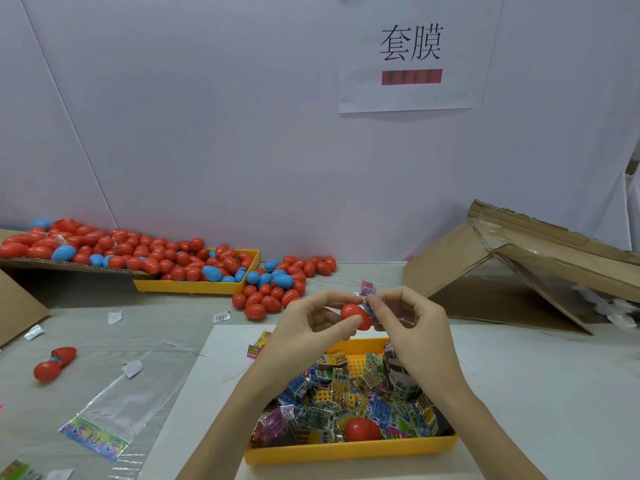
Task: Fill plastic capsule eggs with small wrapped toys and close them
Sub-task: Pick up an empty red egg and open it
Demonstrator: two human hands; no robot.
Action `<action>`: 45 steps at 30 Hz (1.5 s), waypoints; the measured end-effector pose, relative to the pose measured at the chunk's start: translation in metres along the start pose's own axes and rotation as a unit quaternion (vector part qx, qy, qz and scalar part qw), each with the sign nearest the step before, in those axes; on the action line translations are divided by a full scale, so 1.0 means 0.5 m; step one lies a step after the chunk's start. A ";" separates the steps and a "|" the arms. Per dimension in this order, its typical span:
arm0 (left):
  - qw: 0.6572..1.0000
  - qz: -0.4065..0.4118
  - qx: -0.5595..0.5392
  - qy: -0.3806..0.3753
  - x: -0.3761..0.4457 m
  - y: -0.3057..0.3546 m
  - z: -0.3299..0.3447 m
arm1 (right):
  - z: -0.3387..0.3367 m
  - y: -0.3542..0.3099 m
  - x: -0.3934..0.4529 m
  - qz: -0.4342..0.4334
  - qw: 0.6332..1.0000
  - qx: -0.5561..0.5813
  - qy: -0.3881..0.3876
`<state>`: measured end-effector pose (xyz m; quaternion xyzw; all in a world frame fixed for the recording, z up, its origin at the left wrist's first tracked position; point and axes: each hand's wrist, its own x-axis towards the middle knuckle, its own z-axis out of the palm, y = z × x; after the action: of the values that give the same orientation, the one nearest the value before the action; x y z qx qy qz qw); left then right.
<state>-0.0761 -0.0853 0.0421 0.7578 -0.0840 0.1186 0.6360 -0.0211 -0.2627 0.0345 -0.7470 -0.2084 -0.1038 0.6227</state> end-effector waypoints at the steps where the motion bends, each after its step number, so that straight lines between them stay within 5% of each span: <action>1: 1.000 0.000 0.001 0.001 0.000 0.000 0.000 | 0.000 0.000 0.000 0.000 1.000 -0.002 -0.001; 28: 1.000 0.006 0.010 -0.001 0.003 -0.006 -0.001 | -0.001 -0.005 -0.001 -0.017 0.999 0.026 -0.034; 45: 0.994 0.065 0.031 0.078 0.007 -0.017 0.000 | -0.007 -0.006 0.003 -0.001 0.997 0.003 -0.076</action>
<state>-0.0703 -0.0835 0.0352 0.7584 -0.0793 0.2214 0.6079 -0.0207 -0.2655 0.0383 -0.7505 -0.2558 -0.0469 0.6075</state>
